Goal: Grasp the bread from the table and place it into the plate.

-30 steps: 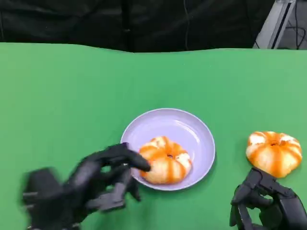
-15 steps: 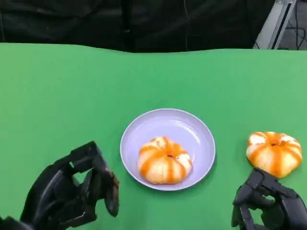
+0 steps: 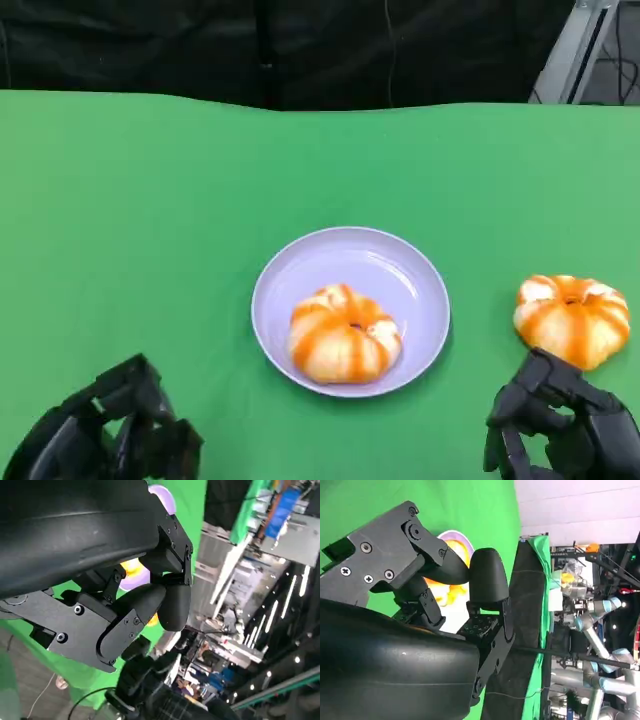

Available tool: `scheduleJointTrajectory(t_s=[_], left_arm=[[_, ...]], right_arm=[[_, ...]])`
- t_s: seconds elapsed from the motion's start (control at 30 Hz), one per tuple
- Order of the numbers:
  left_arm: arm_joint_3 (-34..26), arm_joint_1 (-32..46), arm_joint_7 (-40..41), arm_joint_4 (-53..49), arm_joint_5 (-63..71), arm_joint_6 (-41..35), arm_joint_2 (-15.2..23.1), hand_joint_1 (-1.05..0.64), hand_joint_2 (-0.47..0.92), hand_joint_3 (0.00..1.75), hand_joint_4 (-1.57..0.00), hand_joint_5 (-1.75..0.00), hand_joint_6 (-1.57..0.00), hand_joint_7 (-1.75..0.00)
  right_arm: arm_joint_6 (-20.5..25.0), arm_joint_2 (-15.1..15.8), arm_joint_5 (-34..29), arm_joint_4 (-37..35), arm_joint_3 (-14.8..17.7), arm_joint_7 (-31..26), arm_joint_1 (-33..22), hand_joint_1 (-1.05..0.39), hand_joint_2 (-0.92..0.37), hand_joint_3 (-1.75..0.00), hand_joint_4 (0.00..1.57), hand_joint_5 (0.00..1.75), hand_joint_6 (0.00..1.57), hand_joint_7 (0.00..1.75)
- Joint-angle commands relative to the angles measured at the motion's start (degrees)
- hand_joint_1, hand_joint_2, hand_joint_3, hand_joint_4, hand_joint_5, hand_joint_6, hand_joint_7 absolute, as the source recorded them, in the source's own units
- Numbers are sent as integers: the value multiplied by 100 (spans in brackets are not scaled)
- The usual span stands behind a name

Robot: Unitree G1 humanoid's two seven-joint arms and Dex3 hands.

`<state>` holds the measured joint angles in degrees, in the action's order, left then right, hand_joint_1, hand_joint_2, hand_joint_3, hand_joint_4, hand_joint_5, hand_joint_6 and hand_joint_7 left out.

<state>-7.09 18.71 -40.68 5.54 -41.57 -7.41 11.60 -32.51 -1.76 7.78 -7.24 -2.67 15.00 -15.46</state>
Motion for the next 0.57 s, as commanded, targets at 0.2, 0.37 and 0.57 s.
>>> scheduleJointTrajectory(t_s=[0.2, 0.37, 0.57], left_arm=[[-305, -354, -568, -889, 186, 109, 127, -20, 66, 100, -87, -175, -74, -175], [-450, -408, -649, -997, 275, 149, 160, -20, 67, 99, -86, -175, -74, -175], [-538, -354, -638, -921, 343, 139, 126, -20, 70, 93, -89, -175, -75, -175]], right_arm=[[82, 95, 61, 63, 62, 4, -4, -15, -49, -132, 83, 175, 74, 160], [-31, 84, 47, 17, 36, 33, -6, -16, -49, -132, 83, 175, 73, 160], [-93, 50, 31, 6, 21, 19, -39, -16, -49, -130, 83, 175, 73, 160]])
